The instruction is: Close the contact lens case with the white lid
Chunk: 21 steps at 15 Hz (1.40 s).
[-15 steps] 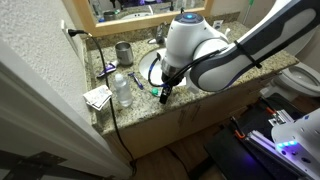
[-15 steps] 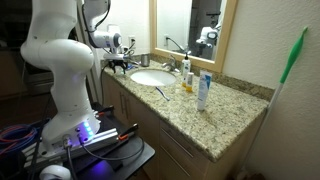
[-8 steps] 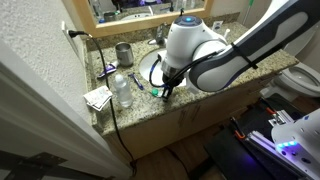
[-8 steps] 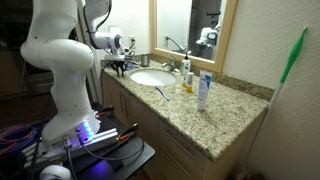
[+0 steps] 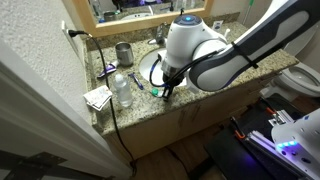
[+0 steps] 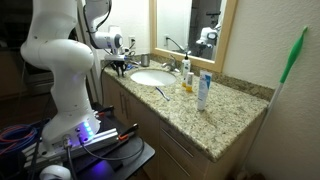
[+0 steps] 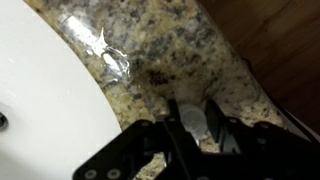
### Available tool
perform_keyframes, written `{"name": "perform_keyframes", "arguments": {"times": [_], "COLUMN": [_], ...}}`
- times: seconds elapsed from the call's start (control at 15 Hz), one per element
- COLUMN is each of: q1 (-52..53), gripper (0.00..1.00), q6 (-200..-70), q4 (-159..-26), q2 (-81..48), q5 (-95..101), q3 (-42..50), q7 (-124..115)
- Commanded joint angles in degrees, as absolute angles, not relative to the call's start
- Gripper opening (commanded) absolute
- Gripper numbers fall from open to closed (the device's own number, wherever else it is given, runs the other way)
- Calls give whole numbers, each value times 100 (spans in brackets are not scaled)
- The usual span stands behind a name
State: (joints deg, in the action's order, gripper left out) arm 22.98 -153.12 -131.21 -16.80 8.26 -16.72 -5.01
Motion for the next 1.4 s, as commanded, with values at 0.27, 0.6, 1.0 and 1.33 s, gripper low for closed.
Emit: {"name": "perform_keyframes", "arguments": {"times": [0.27,0.6,1.0,1.33], "q1": [2356,2310,2176,2049], "gripper": [8,32,8,8], "q6": [-13741,-13470,-13295,-13161], "q4": [-12697,-12429,-12042,-11738], "q2": [-1312,-1323,-1667,-1975], "q5": [880,834,509,-25], "q3": [-1774,-1805,-1803,-1835], "q7": [-551,-474,-261,-40]}}
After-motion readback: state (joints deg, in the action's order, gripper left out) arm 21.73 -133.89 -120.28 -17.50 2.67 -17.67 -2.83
